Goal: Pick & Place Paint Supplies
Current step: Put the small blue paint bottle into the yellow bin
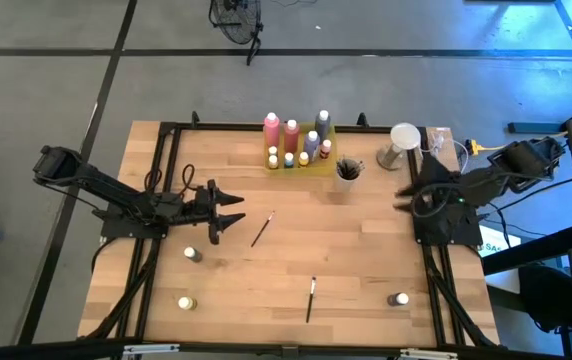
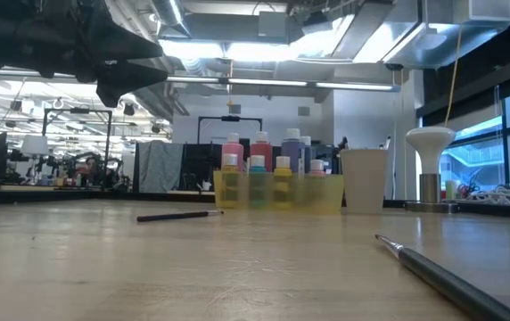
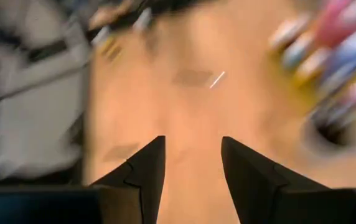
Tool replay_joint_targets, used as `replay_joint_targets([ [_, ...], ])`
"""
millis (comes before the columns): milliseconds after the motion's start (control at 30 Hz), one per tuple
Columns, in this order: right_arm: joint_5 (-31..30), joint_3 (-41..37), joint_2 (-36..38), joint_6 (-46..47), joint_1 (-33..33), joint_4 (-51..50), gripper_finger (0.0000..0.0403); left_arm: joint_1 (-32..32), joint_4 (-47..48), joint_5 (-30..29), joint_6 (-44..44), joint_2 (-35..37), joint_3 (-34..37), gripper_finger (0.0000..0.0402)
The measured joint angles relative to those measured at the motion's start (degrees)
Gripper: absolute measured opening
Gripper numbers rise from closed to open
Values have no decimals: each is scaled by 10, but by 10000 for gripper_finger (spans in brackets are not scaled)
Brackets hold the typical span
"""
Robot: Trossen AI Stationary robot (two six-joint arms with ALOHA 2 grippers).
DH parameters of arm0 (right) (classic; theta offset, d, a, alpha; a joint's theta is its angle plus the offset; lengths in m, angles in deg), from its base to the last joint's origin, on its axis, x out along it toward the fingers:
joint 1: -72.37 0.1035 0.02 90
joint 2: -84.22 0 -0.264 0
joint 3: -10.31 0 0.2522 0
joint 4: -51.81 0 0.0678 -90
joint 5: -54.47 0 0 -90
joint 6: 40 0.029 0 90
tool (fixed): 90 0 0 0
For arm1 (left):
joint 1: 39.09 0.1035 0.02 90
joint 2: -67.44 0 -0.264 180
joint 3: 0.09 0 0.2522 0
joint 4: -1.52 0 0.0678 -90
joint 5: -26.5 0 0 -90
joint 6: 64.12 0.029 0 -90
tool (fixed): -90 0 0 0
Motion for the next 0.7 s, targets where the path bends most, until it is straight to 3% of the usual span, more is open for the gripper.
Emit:
replay_joint_targets([
  [67, 86, 0, 4, 22, 0, -22, 160, 0, 0, 0, 0, 0, 0, 232],
  [133, 122, 0, 2, 50, 1, -37, 161, 0, 0, 0, 0, 0, 0, 232],
  [333, 174, -3, -39, 117, 14, -81, 178, 0, 0, 0, -4, 0, 0, 230],
  [500, 227, -3, -98, 141, 14, -109, 220, 0, 0, 0, -17, -11, 0, 232],
  [700, 218, -5, -172, 166, 14, -191, 283, 0, -24, -5, -49, -48, 0, 230],
])
